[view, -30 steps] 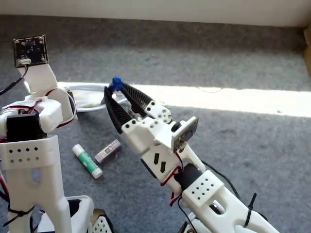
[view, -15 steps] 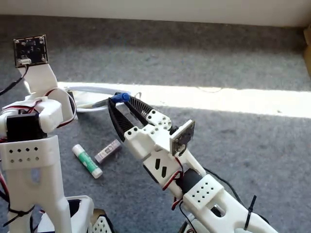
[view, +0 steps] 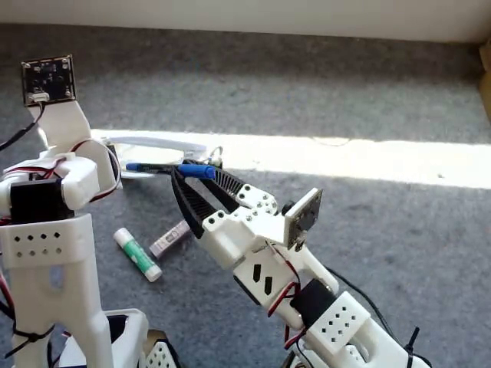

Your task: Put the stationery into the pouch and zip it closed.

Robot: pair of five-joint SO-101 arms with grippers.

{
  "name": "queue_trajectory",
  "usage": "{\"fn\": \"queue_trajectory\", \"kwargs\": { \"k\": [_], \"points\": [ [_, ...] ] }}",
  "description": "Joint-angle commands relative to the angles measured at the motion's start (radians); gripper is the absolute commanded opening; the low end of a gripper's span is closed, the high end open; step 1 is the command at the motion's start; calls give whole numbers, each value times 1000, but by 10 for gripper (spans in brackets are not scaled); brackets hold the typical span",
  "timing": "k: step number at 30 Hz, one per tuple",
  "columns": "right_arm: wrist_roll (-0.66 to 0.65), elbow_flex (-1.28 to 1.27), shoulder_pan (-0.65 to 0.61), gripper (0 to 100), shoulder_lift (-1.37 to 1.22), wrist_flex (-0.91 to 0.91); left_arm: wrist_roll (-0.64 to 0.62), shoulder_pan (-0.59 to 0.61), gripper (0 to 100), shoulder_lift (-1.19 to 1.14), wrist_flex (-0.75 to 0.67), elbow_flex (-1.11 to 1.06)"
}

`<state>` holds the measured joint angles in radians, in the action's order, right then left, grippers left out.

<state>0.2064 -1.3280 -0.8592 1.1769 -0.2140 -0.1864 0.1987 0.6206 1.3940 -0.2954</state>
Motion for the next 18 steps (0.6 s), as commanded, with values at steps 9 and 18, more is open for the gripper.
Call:
{"fn": "queue_trajectory", "kwargs": {
  "k": [9,18],
  "points": [
    [17,61,-15,5,-137,8,-11,7,7,5,-11,-4],
    [17,91,-39,6,-156,84,-11,4,7,5,-11,-2]
  ]
}}
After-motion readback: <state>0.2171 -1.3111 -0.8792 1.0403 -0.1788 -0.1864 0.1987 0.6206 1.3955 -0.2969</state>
